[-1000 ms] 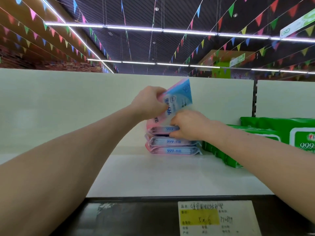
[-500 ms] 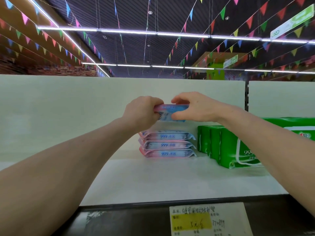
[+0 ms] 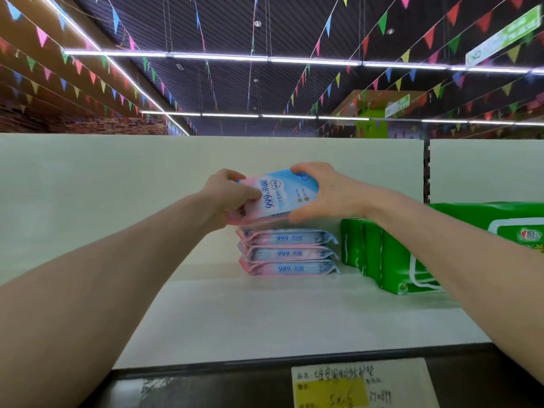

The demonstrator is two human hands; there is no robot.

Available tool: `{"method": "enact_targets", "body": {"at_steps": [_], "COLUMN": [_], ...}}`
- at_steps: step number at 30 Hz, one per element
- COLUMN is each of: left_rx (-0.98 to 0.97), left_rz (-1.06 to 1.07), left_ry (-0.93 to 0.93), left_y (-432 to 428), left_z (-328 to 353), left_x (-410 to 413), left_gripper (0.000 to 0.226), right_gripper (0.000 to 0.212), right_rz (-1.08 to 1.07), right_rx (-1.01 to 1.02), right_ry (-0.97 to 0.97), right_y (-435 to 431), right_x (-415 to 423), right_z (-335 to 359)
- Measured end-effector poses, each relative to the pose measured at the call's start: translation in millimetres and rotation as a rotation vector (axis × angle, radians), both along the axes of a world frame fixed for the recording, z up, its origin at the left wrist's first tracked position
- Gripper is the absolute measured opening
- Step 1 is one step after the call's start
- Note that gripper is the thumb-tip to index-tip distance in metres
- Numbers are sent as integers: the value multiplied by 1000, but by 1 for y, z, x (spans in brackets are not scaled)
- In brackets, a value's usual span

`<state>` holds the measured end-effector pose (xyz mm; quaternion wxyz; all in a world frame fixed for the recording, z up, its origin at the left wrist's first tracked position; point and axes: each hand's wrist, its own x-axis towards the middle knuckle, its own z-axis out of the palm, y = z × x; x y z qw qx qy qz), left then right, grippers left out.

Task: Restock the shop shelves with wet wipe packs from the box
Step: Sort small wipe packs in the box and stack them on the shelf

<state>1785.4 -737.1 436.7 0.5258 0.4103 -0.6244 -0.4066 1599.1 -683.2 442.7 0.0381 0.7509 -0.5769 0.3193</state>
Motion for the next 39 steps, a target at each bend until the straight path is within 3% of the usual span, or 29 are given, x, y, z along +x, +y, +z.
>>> {"method": "enact_targets", "body": {"at_steps": [2, 7, 14, 20, 25, 34, 39], "left_rx": [85, 59, -26, -107, -86, -211, -199], "left_rz": [-50, -16, -100, -90, -72, -53, -23], "left_ry": [-14, -166, -429, -728, -889, -808, -949], "left_y": [3, 9, 12, 8, 5, 13, 14], "left_z": [-2, -4, -8, -16, -20, -30, -25], "left_x": [-1, -3, -1, 1, 0, -4, -5], "left_gripper": [51, 58, 68, 58, 74, 55, 58], "right_gripper": [86, 58, 57, 56, 78, 79, 84], "right_rz": [-43, -113, -199, -227, -243, -285, -290], "right_rx": [6, 42, 120, 163, 254, 250, 272], "right_ry": [120, 215, 251, 274, 288, 368, 375], "right_y": [-6, -11, -1, 3, -2, -5, -1], "right_x": [0, 0, 3, 1, 6, 11, 7], "right_z": [-5, -14, -17, -17, -23, -33, -31]}}
